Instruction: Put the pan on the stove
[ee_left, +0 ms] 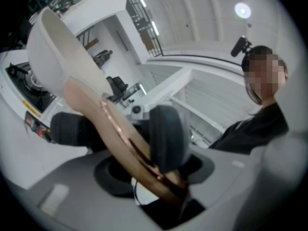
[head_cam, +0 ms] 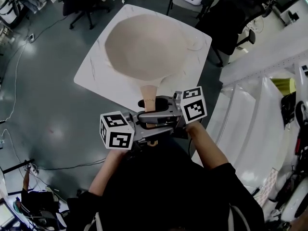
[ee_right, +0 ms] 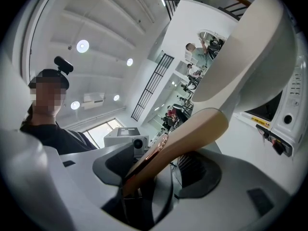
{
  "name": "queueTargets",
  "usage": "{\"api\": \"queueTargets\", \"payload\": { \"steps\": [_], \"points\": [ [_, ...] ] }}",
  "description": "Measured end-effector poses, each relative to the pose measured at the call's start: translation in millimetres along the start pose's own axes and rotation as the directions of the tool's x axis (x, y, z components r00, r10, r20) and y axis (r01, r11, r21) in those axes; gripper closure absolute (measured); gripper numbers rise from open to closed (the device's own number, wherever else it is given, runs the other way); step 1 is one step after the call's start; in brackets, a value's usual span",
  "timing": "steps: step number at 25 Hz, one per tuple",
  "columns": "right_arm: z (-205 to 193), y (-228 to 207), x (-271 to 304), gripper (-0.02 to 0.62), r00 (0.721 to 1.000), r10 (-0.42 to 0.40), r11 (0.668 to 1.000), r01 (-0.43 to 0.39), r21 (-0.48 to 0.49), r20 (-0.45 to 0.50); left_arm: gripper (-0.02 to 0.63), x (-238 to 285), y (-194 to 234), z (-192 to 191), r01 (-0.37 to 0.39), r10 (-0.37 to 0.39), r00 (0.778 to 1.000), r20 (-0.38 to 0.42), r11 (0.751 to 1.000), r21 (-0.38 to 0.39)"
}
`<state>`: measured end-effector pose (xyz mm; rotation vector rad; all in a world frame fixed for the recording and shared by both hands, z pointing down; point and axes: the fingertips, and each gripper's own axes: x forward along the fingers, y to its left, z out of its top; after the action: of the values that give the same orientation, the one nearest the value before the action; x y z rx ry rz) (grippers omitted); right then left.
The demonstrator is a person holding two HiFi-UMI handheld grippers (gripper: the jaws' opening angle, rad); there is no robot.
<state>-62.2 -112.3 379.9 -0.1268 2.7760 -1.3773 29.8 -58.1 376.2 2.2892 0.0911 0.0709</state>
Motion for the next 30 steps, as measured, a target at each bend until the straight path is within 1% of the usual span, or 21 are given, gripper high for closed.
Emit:
{"api": "queueTargets", "payload": {
  "steps": [5, 9, 12, 20, 30],
  "points": [
    [17, -11, -11, 0.318, 0.998, 0.034, 0.999, -0.034, 0.005, -0.058, 0.362, 14, 16, 22, -0.039, 0.039, 0.998, 0.055, 0.999, -0.007],
    [27, -25, -16, 0.318, 0.992, 0.059, 0.998, -0.058, 0.011, -0.112, 0.362, 21, 32, 36, -0.069, 0.071, 0.993, 0.098, 0.997, -0.021],
    [33, -36, -16, 0.318, 0.988, 0.08, 0.997, -0.078, 0.019, -0.135, 0.362, 23, 47, 44, -0.091, 0.094, 0.988, 0.12, 0.995, -0.029],
    [44, -76, -14, 0.318, 0.981, 0.096, 0.995, -0.093, 0.029, -0.169, 0.362, 22, 88, 55, -0.109, 0.114, 0.982, 0.15, 0.993, -0.041],
    [37, -104, -17, 0.318, 0.977, 0.098, 0.995, -0.093, 0.034, -0.192, 0.362, 25, 116, 50, -0.116, 0.123, 0.978, 0.169, 0.992, -0.051]
  ]
}}
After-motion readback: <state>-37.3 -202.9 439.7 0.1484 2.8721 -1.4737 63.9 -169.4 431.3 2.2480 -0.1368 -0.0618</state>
